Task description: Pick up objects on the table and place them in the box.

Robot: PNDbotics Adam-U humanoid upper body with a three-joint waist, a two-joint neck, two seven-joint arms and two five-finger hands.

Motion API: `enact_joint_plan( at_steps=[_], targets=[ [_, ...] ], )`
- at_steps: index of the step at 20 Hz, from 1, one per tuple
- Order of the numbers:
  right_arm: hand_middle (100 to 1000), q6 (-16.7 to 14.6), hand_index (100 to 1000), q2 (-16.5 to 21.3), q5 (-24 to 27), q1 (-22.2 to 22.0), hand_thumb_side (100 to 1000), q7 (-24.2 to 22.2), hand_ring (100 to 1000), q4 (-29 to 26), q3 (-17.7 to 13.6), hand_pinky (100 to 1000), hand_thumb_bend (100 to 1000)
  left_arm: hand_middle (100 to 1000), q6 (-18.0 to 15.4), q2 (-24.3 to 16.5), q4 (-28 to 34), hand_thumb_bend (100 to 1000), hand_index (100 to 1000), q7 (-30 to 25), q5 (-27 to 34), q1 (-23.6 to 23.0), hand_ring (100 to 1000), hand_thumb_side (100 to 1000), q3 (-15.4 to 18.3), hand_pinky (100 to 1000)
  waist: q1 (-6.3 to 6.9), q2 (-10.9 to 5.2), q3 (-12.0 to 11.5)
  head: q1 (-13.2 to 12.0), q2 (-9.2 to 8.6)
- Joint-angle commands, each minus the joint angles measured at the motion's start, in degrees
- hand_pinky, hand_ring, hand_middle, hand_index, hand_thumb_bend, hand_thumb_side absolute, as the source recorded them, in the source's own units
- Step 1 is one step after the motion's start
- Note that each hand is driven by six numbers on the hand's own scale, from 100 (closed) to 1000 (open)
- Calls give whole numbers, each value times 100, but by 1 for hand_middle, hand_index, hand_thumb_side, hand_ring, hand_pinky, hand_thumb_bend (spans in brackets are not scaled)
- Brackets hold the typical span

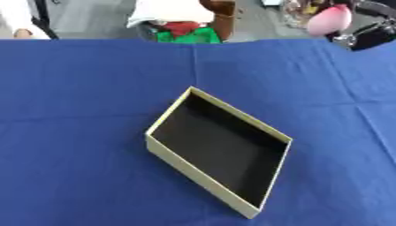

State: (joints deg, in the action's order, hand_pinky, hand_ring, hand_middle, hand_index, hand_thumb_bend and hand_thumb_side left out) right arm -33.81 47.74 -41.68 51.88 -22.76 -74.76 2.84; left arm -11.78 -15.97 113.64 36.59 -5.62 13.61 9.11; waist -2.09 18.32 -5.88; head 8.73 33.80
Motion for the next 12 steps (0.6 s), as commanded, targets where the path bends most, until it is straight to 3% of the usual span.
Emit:
enact_joint_plan(
  at_steps=[1, 7, 12],
  targets=[
    [620, -42, 744, 275, 307, 108, 108, 51, 621, -364, 188, 506, 100, 698, -18, -75, 95, 540, 692, -10, 9, 56, 633, 933, 17, 741, -10, -133, -12, -23, 6],
    [608, -202, 730, 138, 632, 181, 123, 137, 607, -579, 727, 498, 100, 698, -25, -71, 95, 540, 692, -18, 18, 67, 633, 933, 6, 741, -29, -143, -33, -68, 43],
    [616, -479, 736, -48, 586, 266, 136, 154, 612, -553, 1097, 502, 100, 699, -20, -69, 95, 541, 692, -26, 25, 60, 633, 933, 2, 741, -26, -166, -28, -125, 62]
  ],
)
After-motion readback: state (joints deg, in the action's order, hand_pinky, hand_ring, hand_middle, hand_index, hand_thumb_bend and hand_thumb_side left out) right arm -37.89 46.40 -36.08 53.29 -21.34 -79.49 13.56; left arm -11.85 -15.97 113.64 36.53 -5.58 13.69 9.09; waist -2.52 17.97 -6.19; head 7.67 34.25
